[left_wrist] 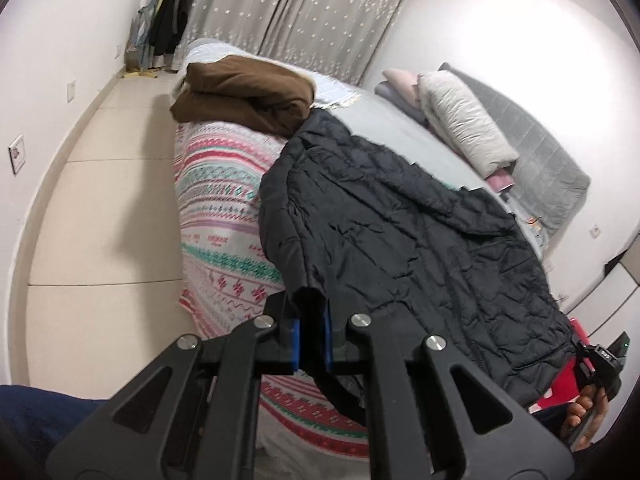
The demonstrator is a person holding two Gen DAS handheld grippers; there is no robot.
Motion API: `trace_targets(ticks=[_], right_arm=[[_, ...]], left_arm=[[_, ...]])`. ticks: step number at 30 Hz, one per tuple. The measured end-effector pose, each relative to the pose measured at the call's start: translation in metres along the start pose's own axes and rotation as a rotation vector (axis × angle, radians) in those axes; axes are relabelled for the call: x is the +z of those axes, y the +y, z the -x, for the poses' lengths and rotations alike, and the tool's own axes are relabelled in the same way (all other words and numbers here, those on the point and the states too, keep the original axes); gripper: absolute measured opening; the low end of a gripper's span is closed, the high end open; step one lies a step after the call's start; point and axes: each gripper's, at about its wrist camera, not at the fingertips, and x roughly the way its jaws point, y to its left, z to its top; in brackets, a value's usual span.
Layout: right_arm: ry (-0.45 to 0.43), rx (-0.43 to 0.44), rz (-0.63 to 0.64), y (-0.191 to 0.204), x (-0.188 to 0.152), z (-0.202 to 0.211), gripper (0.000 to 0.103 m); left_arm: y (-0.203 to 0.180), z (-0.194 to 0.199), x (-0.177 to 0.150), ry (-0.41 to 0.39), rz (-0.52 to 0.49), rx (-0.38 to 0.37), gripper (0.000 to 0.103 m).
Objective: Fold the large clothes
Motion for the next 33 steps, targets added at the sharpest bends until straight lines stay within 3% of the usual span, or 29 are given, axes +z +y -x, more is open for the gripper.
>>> trace_targets(ticks=[4,10,14,17,19,20,22,24,25,26,27,28,33], right_arm=[[-0.003,-0.041,-0.027,-0.008,-0.003,0.003,0.004],[-0.037,-0.030,-0.017,-0.004,-0.003,0.019,0.003],[-0.003,-0.034,0.016,-0.001,-0.008,0.011,0.004],[0.094,-0.052,0.045,0.001,-0.015,-0.010,0.016],[0.129,-0.111,0.028,-0.007,-0.021,-0.025,0.048],[0.137,-0.132,-0.007,-0.014,-0.024,-0.030,0.050],[0.154,-0.110,-0.069,-0.025,-0.025,-0.035,0.052],[0.151,-0.122,-0.065,-0.026,-0.026,-0.038,0.053],[0.150,-0.152,-0.049,-0.025,-0.028,-0.041,0.053],[0.155,-0.173,-0.039,-0.024,-0.030,-0.044,0.049],[0.158,-0.200,-0.027,-0.023,-0.031,-0.047,0.015],[0.159,-0.215,-0.016,-0.021,-0.029,-0.048,0.005],[0.013,-0.075,0.001,-0.005,-0.019,-0.008,0.004]], left_arm=[[0.009,-0.008,-0.007,0.051,0.042,0.015,0.010],[0.010,0.004,-0.014,0.043,0.057,0.008,0.010],[0.006,0.003,-0.021,0.045,0.037,0.019,0.010],[0.009,-0.012,-0.021,0.081,0.041,0.039,0.011],[0.016,-0.024,-0.021,0.112,0.076,0.032,0.018],[0.020,-0.030,-0.021,0.121,0.087,0.039,0.032],[0.028,-0.043,-0.022,0.162,0.120,0.009,0.047],[0.036,-0.055,-0.025,0.196,0.175,-0.026,0.048],[0.039,-0.060,-0.027,0.207,0.188,-0.011,0.040],[0.039,-0.061,-0.028,0.208,0.184,0.005,0.021],[0.038,-0.058,-0.028,0.198,0.169,0.004,0.019],[0.036,-0.054,-0.027,0.181,0.169,-0.001,0.015],[0.027,-0.010,-0.013,0.067,0.172,-0.048,0.011]])
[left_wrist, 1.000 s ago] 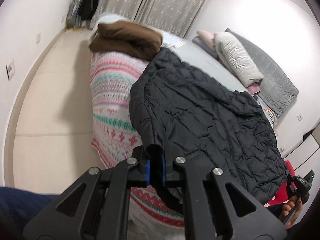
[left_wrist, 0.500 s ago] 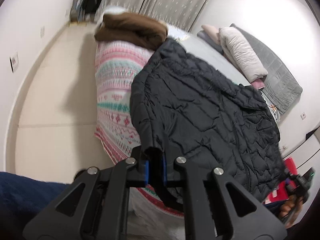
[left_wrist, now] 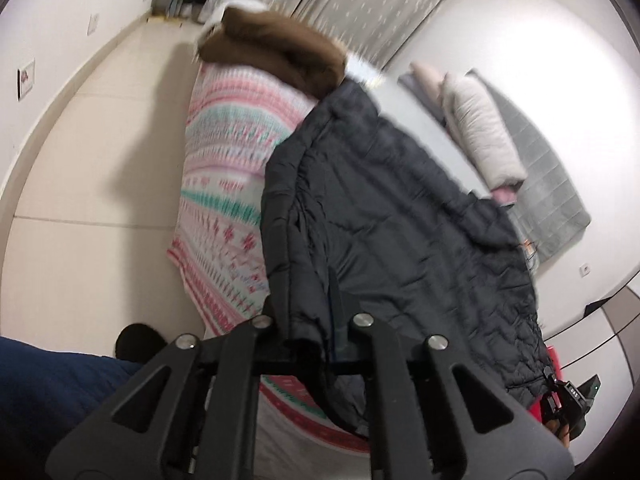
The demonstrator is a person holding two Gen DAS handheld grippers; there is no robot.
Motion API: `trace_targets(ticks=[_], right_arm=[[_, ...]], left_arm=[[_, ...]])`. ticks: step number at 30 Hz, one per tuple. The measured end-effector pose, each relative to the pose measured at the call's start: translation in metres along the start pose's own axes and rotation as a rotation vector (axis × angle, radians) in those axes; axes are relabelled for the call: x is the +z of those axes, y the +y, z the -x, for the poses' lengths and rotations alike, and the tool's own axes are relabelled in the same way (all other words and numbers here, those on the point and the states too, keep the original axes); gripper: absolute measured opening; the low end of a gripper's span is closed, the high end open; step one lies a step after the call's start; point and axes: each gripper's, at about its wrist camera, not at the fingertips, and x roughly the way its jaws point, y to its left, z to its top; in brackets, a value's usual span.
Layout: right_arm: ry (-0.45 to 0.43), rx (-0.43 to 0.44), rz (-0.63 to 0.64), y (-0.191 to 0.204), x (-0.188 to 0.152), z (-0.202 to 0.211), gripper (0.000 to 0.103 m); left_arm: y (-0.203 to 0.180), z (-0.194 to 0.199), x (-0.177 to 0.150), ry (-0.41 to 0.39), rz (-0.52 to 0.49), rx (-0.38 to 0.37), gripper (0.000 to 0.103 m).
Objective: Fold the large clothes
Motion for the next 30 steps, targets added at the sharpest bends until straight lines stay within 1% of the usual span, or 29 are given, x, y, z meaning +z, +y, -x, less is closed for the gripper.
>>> trace_targets(ticks=[3,5,8,9,13,15,17,19,20,21,22,23,24,26,27,28,30], right_arm=[[-0.066,0.088,0.018,0.019,0.004,0.029,0.003],[-0.095,0.148,0.030,0.035,0.009,0.049,0.003],[-0.117,0.225,0.040,0.055,0.016,0.076,0.003],[-0.137,0.258,0.050,0.063,0.020,0.090,0.003],[-0.200,0.328,0.104,0.093,0.033,0.122,0.003],[-0.216,0.347,0.130,0.106,0.043,0.124,0.003],[-0.217,0.358,0.133,0.117,0.058,0.115,0.003],[-0.212,0.340,0.118,0.123,0.073,0.098,0.003],[-0.194,0.329,0.092,0.123,0.085,0.081,0.003],[-0.171,0.318,0.062,0.123,0.097,0.065,0.004],[-0.144,0.298,0.015,0.120,0.110,0.041,0.004],[-0.128,0.273,-0.015,0.119,0.123,0.022,0.004],[-0.122,0.242,-0.030,0.119,0.133,0.003,0.004],[-0.104,0.154,-0.054,0.118,0.157,-0.047,0.004],[-0.089,0.129,-0.065,0.117,0.166,-0.066,0.004],[-0.076,0.100,-0.074,0.116,0.173,-0.085,0.004],[-0.035,0.033,-0.095,0.111,0.189,-0.132,0.004]], left_arm=[[-0.017,0.037,0.006,-0.048,-0.019,-0.016,0.010],[-0.026,0.067,0.012,-0.059,-0.005,-0.062,0.009],[-0.029,0.103,0.024,-0.059,0.023,-0.107,0.009],[-0.031,0.119,0.029,-0.071,0.033,-0.125,0.009],[-0.042,0.149,0.047,-0.125,0.051,-0.155,0.009],[-0.049,0.152,0.060,-0.139,0.062,-0.161,0.010],[-0.056,0.139,0.076,-0.124,0.071,-0.143,0.010],[-0.066,0.114,0.096,-0.104,0.070,-0.113,0.010],[-0.069,0.098,0.106,-0.090,0.080,-0.089,0.010],[-0.073,0.073,0.121,-0.060,0.098,-0.056,0.010],[-0.075,0.058,0.129,-0.044,0.108,-0.035,0.010],[-0.077,0.037,0.140,-0.023,0.124,-0.014,0.010],[-0.080,0.009,0.156,0.001,0.138,0.004,0.010],[-0.082,-0.029,0.176,0.013,0.174,0.020,0.011],[-0.083,-0.049,0.185,0.015,0.183,0.032,0.011],[-0.083,-0.062,0.189,0.014,0.197,0.042,0.011],[-0.083,-0.097,0.195,0.011,0.208,0.092,0.011]])
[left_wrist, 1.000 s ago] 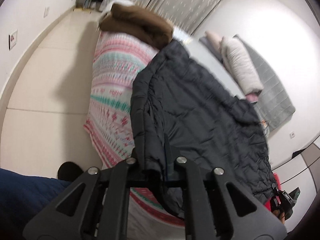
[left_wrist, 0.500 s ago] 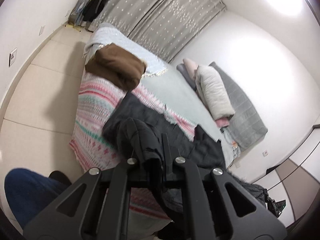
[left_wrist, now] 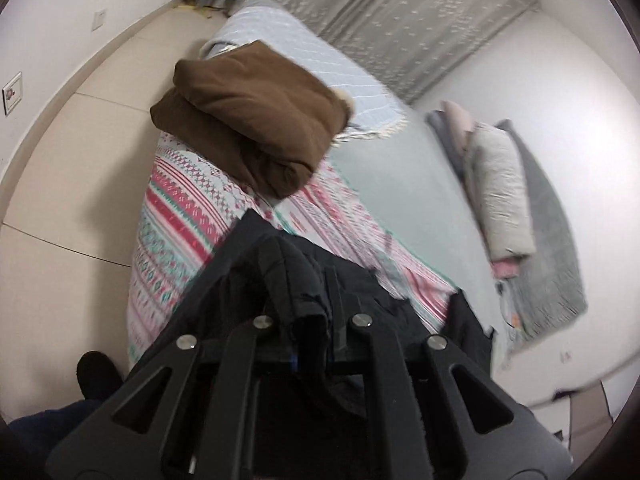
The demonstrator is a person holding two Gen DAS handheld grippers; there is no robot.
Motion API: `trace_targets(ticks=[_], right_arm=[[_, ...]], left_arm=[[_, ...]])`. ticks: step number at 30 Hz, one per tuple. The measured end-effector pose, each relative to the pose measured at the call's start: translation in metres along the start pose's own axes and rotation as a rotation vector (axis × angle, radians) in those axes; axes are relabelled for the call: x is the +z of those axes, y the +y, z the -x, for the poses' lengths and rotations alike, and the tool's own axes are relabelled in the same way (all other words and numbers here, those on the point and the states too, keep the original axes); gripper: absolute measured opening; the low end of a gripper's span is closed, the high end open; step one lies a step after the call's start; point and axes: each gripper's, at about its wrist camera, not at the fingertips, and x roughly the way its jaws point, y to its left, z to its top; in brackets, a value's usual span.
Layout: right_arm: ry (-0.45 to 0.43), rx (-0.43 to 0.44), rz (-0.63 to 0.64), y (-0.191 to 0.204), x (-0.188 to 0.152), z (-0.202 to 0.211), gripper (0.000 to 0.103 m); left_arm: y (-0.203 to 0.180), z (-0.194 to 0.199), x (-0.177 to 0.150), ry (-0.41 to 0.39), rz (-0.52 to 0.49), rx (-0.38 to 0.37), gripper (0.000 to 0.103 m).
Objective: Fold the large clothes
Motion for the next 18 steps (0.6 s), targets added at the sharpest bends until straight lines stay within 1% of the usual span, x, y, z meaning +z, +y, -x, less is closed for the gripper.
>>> trace_targets(ticks=[1,2,3,5,6,7,8,9,11,12,14,15,16,17,18], right_arm=[[0.010,-0.024,-0.001,-0.002,0.004,-0.015,0.004],[0.018,-0.071,-0.003,-0.005,0.010,-0.037,0.004],[0.027,-0.099,0.002,-0.006,0.012,-0.049,0.004],[0.050,-0.153,0.012,-0.013,0.018,-0.080,0.004],[0.070,-0.181,0.015,-0.019,0.018,-0.098,0.005],[0.090,-0.199,0.021,-0.023,0.019,-0.111,0.006],[0.120,-0.223,0.038,-0.029,0.022,-0.129,0.007],[0.132,-0.239,0.049,-0.033,0.023,-0.140,0.008],[0.152,-0.259,0.042,-0.041,0.026,-0.156,0.011],[0.159,-0.259,0.028,-0.045,0.029,-0.161,0.012],[0.168,-0.245,0.015,-0.048,0.033,-0.166,0.014],[0.172,-0.236,0.005,-0.047,0.034,-0.163,0.017],[0.171,-0.222,-0.011,-0.048,0.035,-0.161,0.019],[0.175,-0.199,-0.044,-0.050,0.037,-0.155,0.021],[0.182,-0.164,-0.108,-0.055,0.040,-0.153,0.024]], left_arm=[[-0.003,-0.011,0.001,-0.002,-0.009,0.011,0.011],[-0.006,-0.027,0.003,0.001,-0.027,0.027,0.012],[-0.006,-0.044,0.005,0.010,-0.037,0.047,0.013],[0.002,-0.073,0.013,0.069,0.000,0.063,0.017],[0.005,-0.089,0.019,0.108,0.020,0.063,0.020],[0.009,-0.100,0.022,0.139,0.031,0.057,0.028],[0.013,-0.110,0.025,0.161,0.046,0.044,0.033],[0.019,-0.121,0.029,0.189,0.075,0.035,0.034],[0.023,-0.129,0.033,0.225,0.104,0.019,0.040],[0.024,-0.131,0.037,0.235,0.113,0.002,0.043],[0.022,-0.127,0.042,0.245,0.114,-0.031,0.051],[0.023,-0.124,0.046,0.244,0.128,-0.048,0.052],[0.025,-0.119,0.050,0.238,0.161,-0.077,0.059],[0.029,-0.113,0.054,0.229,0.201,-0.108,0.069],[0.032,-0.108,0.058,0.214,0.229,-0.131,0.072]])
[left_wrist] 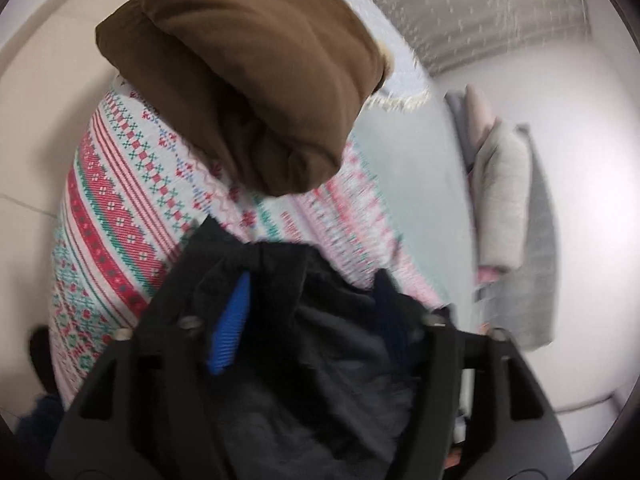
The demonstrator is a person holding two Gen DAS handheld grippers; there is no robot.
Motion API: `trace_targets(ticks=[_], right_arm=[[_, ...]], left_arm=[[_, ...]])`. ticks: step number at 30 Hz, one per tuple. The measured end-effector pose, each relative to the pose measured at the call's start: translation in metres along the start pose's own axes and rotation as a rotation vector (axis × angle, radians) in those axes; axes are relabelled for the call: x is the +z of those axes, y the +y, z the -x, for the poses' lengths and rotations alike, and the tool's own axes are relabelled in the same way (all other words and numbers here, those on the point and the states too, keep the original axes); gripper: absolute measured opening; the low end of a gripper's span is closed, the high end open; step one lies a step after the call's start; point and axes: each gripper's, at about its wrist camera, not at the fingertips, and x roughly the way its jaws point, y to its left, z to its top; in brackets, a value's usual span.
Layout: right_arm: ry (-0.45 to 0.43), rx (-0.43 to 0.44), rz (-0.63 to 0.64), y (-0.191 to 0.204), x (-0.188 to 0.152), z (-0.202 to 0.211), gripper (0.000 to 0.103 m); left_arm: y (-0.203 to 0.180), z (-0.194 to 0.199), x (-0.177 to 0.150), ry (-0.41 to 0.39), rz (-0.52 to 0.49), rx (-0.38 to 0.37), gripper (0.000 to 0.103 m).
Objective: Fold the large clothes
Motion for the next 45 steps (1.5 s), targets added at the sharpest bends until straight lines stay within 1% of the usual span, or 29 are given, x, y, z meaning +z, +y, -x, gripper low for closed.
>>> trace_targets(ticks=[2,3,4,5,7,8,10,11,12,13,14,15,18,19,21,22,23,25,26,27,29,30,31,32,35,37,40,43,45], right_arm=[[-0.002,0.075,-0.117,-0.012,0.003,0.007,0.036],[-0.040,0.100,-0.167,-0.019,0.004,0.015,0.042],[-0.066,0.092,-0.171,-0.019,0.005,0.020,0.043],[-0.110,0.032,-0.142,-0.017,0.004,0.027,0.043],[-0.097,-0.066,-0.052,-0.005,-0.001,0.029,0.044],[-0.045,-0.091,0.040,0.007,-0.007,0.027,0.044],[0.070,-0.110,0.364,0.049,-0.037,0.027,0.045],[0.083,-0.121,0.474,0.062,-0.049,0.028,0.046],[0.097,-0.136,0.659,0.082,-0.074,0.032,0.050],[0.120,-0.124,0.772,0.092,-0.094,0.033,0.054],[0.180,-0.079,0.884,0.102,-0.118,0.033,0.056],[0.226,-0.050,0.954,0.108,-0.137,0.032,0.056],[0.175,-0.155,1.141,0.122,-0.178,0.028,0.057],[0.187,-0.165,1.194,0.125,-0.190,0.025,0.057],[0.305,-0.115,1.296,0.126,-0.219,0.014,0.057],[0.307,-0.171,1.386,0.127,-0.235,0.008,0.055],[0.239,-0.240,1.432,0.131,-0.240,0.007,0.055],[0.071,-0.343,1.400,0.139,-0.231,0.015,0.055],[0.035,-0.313,1.339,0.141,-0.221,0.025,0.055],[0.063,-0.216,1.298,0.143,-0.214,0.034,0.055],[0.171,-0.116,1.331,0.140,-0.221,0.035,0.057],[0.259,-0.102,1.382,0.135,-0.237,0.024,0.057],[0.311,-0.106,1.421,0.133,-0.251,0.012,0.057],[0.384,-0.129,1.458,0.128,-0.268,-0.011,0.057],[0.484,-0.152,1.436,0.132,-0.287,-0.054,0.056],[0.469,-0.133,1.384,0.143,-0.282,-0.070,0.056],[0.376,-0.086,1.178,0.157,-0.248,-0.093,0.056],[0.303,-0.103,0.972,0.147,-0.211,-0.111,0.055],[0.262,-0.131,0.907,0.147,-0.199,-0.120,0.055]], left_arm=[[0.001,0.013,0.006,-0.049,0.016,-0.039,0.074],[0.000,0.018,0.008,-0.078,0.007,-0.041,0.074],[-0.001,0.020,0.007,-0.100,-0.010,-0.031,0.074],[-0.001,0.020,0.006,-0.101,-0.027,-0.020,0.074],[0.000,0.014,-0.001,-0.062,-0.054,-0.014,0.074],[0.002,0.013,-0.003,-0.051,-0.058,-0.014,0.074],[0.007,0.017,-0.007,-0.064,-0.058,0.013,0.074],[0.007,0.018,-0.006,-0.073,-0.061,0.029,0.074],[0.006,0.021,-0.006,-0.085,-0.067,0.041,0.074],[0.005,0.025,-0.007,-0.103,-0.073,0.050,0.074],[0.004,0.029,-0.008,-0.117,-0.081,0.061,0.074],[0.001,0.032,-0.011,-0.127,-0.095,0.072,0.074],[-0.010,0.037,-0.022,-0.161,-0.164,0.090,0.074],[-0.013,0.036,-0.024,-0.166,-0.188,0.098,0.074],[-0.018,0.037,-0.031,-0.182,-0.248,0.107,0.074],[-0.020,0.035,-0.034,-0.193,-0.273,0.113,0.074],[-0.019,0.036,-0.036,-0.204,-0.293,0.124,0.074],[-0.019,0.033,-0.037,-0.202,-0.316,0.136,0.074],[-0.020,0.033,-0.037,-0.198,-0.329,0.133,0.074],[-0.020,0.032,-0.037,-0.196,-0.338,0.131,0.074],[-0.019,0.030,-0.038,-0.193,-0.354,0.140,0.074],[-0.017,0.028,-0.038,-0.186,-0.357,0.147,0.074],[-0.017,0.026,-0.040,-0.182,-0.358,0.150,0.074],[-0.015,0.023,-0.040,-0.173,-0.362,0.152,0.074],[-0.016,0.020,-0.044,-0.159,-0.366,0.156,0.074],[-0.015,0.020,-0.046,-0.166,-0.362,0.155,0.074],[-0.012,0.022,-0.044,-0.177,-0.345,0.158,0.074],[-0.009,0.024,-0.043,-0.192,-0.339,0.170,0.074],[-0.009,0.024,-0.044,-0.201,-0.352,0.180,0.074]])
